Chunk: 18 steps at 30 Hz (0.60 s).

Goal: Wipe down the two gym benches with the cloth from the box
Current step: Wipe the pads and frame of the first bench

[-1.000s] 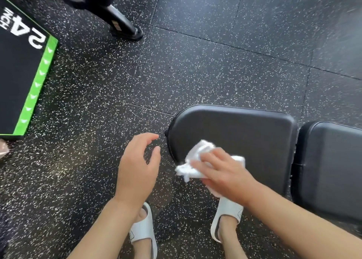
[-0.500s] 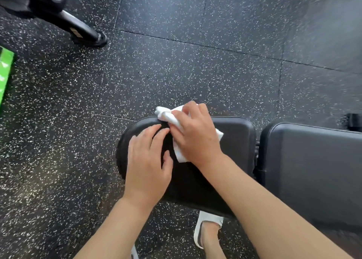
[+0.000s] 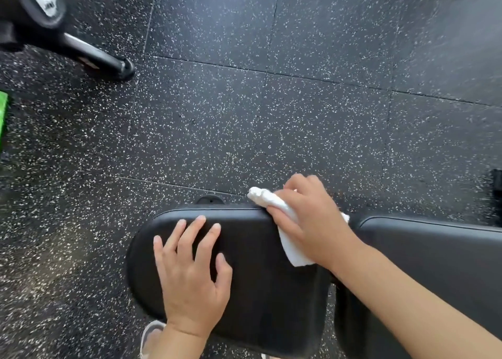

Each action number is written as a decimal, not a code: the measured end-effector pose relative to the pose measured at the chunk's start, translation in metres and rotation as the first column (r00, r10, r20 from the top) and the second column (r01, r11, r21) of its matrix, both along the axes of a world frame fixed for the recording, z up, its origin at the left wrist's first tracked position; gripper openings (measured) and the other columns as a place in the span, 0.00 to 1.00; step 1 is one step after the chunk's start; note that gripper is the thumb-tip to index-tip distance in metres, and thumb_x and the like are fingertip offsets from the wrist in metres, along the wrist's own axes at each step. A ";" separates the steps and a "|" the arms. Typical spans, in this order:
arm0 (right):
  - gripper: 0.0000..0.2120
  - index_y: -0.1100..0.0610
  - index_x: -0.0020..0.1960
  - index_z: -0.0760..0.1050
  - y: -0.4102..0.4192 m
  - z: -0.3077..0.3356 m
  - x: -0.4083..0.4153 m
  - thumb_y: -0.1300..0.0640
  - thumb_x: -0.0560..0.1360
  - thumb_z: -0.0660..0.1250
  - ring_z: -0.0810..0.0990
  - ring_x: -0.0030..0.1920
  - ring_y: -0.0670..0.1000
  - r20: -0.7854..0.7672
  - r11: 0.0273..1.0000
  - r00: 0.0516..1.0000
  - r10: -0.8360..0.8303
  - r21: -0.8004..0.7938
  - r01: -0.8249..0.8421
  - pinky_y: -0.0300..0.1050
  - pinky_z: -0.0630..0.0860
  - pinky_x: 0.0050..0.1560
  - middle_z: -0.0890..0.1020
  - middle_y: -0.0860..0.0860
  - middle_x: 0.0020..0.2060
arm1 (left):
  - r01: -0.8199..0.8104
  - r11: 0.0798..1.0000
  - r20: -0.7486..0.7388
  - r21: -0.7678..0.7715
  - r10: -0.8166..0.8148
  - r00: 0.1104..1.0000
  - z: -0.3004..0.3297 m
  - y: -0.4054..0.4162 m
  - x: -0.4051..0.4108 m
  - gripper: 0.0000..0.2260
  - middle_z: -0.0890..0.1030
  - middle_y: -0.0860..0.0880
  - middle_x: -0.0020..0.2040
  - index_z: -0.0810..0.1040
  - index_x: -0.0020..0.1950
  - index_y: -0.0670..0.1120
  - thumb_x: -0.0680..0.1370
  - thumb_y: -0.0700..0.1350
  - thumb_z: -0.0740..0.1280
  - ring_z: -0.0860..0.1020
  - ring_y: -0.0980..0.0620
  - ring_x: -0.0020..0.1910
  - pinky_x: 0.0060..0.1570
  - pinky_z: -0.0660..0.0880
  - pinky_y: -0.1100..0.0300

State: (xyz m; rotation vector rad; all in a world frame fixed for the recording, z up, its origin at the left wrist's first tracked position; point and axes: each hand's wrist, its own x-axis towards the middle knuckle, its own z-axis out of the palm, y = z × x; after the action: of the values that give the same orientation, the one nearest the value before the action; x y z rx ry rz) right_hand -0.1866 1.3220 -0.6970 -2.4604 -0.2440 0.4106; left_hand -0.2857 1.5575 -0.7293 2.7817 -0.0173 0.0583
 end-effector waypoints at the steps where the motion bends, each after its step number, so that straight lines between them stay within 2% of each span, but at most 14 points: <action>1: 0.15 0.56 0.55 0.83 0.018 -0.003 0.010 0.46 0.83 0.65 0.70 0.50 0.55 -0.029 0.997 0.996 0.081 -0.012 -0.081 0.53 0.71 0.54 0.76 0.51 0.50 | -0.001 1.000 0.005 0.006 0.001 1.000 -0.001 0.000 0.000 0.21 0.75 0.45 0.73 0.76 0.70 0.50 0.77 0.49 0.64 0.70 0.37 0.75 0.80 0.53 0.32; 5: 0.18 0.56 0.57 0.79 0.104 -0.011 0.045 0.43 0.85 0.59 0.69 0.54 0.56 -0.142 0.946 0.937 0.319 -0.013 -0.324 0.54 0.71 0.61 0.74 0.52 0.55 | 0.001 1.000 0.005 0.020 -0.001 1.000 -0.002 -0.002 0.001 0.18 0.75 0.43 0.70 0.76 0.64 0.48 0.75 0.48 0.64 0.70 0.35 0.73 0.78 0.55 0.31; 8: 0.18 0.56 0.56 0.79 0.122 -0.014 0.052 0.44 0.85 0.58 0.69 0.52 0.55 -0.179 0.944 0.927 0.329 0.049 -0.325 0.54 0.72 0.58 0.73 0.52 0.54 | -0.008 1.000 0.014 0.020 0.008 1.000 -0.003 -0.002 0.002 0.16 0.75 0.42 0.68 0.76 0.61 0.47 0.75 0.49 0.64 0.70 0.35 0.72 0.77 0.56 0.31; 12: 0.16 0.51 0.60 0.80 0.065 -0.006 0.036 0.42 0.84 0.60 0.67 0.51 0.51 -0.147 0.943 0.932 0.332 0.092 -0.321 0.49 0.69 0.57 0.73 0.48 0.55 | 0.011 0.999 0.028 0.040 -0.012 1.000 -0.003 -0.003 0.002 0.20 0.76 0.41 0.68 0.76 0.66 0.49 0.75 0.50 0.64 0.72 0.34 0.71 0.76 0.58 0.28; 16: 0.18 0.48 0.63 0.80 -0.028 -0.001 0.021 0.40 0.83 0.59 0.69 0.53 0.49 -0.264 0.975 0.939 0.222 0.072 -0.210 0.50 0.70 0.59 0.73 0.44 0.55 | 0.018 0.999 0.039 0.051 -0.021 0.999 -0.006 -0.004 0.002 0.21 0.75 0.42 0.69 0.76 0.68 0.50 0.74 0.49 0.64 0.72 0.34 0.71 0.77 0.57 0.28; 18: 0.17 0.47 0.64 0.80 -0.045 -0.001 0.015 0.41 0.83 0.60 0.69 0.54 0.49 -0.295 0.985 0.940 0.169 0.079 -0.152 0.50 0.71 0.59 0.72 0.43 0.54 | 0.028 0.998 0.035 0.049 -0.029 0.999 -0.007 -0.003 0.001 0.22 0.75 0.43 0.70 0.76 0.68 0.50 0.74 0.49 0.64 0.72 0.34 0.72 0.77 0.56 0.29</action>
State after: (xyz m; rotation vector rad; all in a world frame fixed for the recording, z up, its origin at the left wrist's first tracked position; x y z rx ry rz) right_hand -0.1720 1.2766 -0.6983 -2.2924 -0.3237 0.8295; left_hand -0.2845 1.5547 -0.7360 2.8278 -0.0681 0.1012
